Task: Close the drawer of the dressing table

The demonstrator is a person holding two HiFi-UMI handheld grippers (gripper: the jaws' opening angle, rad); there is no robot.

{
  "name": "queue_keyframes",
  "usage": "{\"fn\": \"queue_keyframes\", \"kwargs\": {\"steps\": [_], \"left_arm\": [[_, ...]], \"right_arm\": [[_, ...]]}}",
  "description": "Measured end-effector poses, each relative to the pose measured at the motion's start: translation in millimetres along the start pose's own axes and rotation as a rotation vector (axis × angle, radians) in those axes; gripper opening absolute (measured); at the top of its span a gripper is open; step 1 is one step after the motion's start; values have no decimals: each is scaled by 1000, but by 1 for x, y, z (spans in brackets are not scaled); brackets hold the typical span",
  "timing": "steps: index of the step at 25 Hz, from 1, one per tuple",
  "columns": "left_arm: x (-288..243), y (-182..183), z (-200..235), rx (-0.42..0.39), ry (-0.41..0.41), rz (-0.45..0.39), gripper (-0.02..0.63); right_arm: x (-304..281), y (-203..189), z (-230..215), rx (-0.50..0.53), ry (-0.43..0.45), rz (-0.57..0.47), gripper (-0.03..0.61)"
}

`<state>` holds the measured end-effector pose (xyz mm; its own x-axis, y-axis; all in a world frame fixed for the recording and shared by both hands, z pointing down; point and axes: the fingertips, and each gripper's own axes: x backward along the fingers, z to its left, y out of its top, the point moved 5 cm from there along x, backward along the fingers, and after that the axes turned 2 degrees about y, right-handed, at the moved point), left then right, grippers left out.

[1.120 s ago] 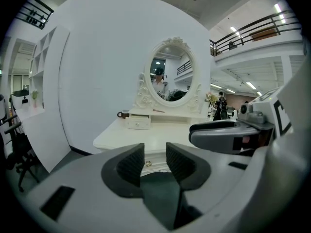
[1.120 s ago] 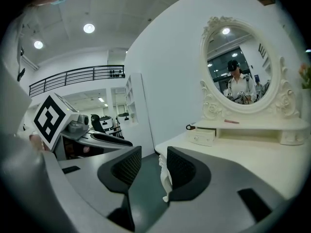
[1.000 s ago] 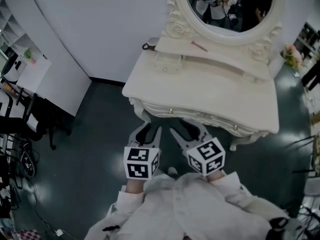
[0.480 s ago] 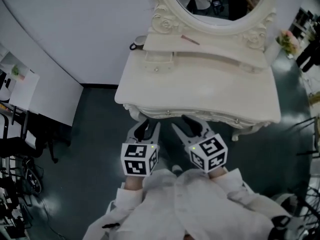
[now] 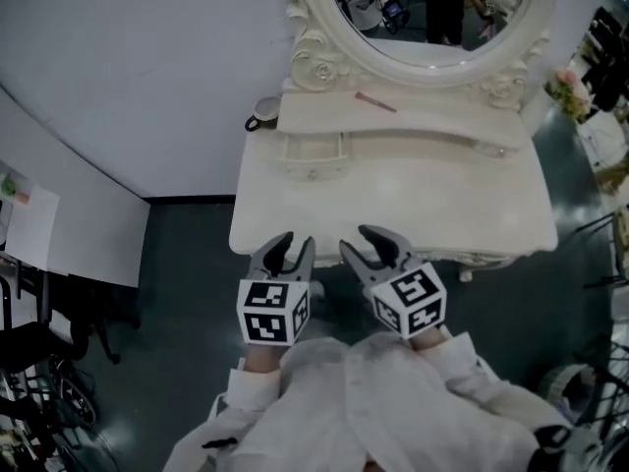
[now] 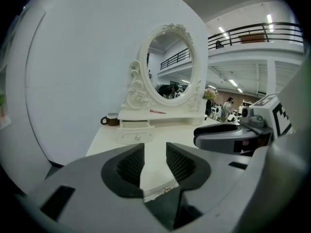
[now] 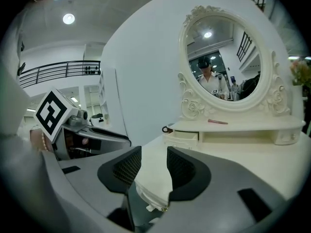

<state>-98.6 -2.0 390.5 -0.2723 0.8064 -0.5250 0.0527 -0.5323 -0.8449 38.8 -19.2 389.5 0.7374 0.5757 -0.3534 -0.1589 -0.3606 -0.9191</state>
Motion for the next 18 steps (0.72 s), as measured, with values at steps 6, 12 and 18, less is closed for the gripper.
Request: {"fn": "queue_keyframes", "kwargs": {"steps": [6,12,18], "left_arm": [[-32,29,44,-39,-62,2,120],[-66,52,74,-94,-147,15,121],[-93,70,95,-134,-210,22,120]], "right_arm": [[-45,23,-17,-31,-87,-14,140],[-81,42,-30,-54,-168,-34,140],[-108,57,-43,-69,-235,-52,140]]}}
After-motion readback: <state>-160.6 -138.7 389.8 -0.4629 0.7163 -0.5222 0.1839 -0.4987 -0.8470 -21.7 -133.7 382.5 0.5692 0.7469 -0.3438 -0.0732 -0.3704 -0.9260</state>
